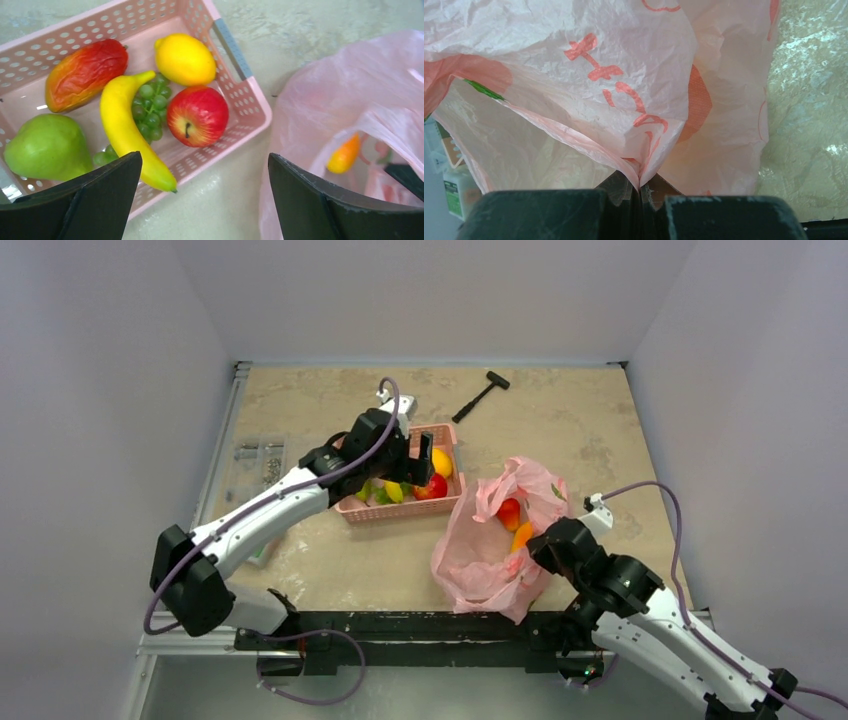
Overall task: Take the fake fruits out of the plastic bag
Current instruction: Place the fake fruit in the bin, then take out the fake fruit from the plastic bag.
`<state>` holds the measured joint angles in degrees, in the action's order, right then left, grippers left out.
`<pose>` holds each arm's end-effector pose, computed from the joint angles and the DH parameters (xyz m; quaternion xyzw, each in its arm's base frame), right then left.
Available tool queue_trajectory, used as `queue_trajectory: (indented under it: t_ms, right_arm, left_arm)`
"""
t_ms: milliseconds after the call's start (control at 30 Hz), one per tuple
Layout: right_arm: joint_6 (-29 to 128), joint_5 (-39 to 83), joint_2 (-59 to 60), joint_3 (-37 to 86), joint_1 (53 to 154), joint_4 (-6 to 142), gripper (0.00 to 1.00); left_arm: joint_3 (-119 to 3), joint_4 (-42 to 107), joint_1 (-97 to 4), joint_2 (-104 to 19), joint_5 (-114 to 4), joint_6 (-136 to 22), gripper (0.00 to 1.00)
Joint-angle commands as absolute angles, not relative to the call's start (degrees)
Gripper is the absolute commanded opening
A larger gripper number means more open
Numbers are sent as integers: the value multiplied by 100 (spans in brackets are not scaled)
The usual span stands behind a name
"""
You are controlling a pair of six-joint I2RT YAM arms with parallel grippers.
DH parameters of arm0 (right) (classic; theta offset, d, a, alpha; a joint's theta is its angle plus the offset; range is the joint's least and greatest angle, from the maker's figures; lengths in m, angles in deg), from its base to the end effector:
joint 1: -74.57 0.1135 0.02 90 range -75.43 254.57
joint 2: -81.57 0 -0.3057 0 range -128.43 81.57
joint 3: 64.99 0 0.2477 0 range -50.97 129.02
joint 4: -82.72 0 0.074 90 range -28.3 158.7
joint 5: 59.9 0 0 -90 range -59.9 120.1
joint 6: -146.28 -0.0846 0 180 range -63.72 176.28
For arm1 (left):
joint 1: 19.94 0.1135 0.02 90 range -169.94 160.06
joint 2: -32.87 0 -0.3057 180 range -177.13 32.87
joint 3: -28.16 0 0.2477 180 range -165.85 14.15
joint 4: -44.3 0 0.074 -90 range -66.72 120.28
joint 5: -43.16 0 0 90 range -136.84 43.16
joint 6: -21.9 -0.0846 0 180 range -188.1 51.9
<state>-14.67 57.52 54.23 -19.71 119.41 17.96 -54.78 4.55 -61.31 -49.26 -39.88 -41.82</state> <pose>0.0885 0.0331 0.2215 0.2890 0.8603 0.1857 0.3767 0.2685 -0.2228 0.3205 0.0923 0.8963 -0.1940 0.3879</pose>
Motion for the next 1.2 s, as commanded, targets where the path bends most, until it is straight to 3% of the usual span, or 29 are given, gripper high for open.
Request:
queue_trajectory:
  t_ms: [0,200,333,533,767,967,1167]
  right_arm:
    - [-1140,5658,5397,-1850,11926,2289,0]
    - [-665,5097,5308,-2009,11928,2740,0]
    - [-577,4994,5231,-1894,11931,2494,0]
    - [-63,4538,5322,-1947,11931,2427,0]
    - [366,3819,5808,-2330,11928,2902,0]
    - [425,3680,6091,-2510,11927,3072,0]
    - [457,3700,6032,-2663,11931,3342,0]
  left_arm:
    - [-5004,816,-6112,-4146,-5081,-3914,96]
    - [-3266,2692,-6273,-3039,-6662,-3089,91]
    - [-2855,3250,-7330,-2770,-6739,-3410,88]
    - [-2397,4283,-8867,-2944,-5351,-3433,79]
    - [-2648,4939,-9459,-3958,-4078,-3169,64]
    - [-2909,4886,-9683,-4636,-3110,-3271,66]
    - [-3333,3737,-9653,-4894,-1780,-2353,72]
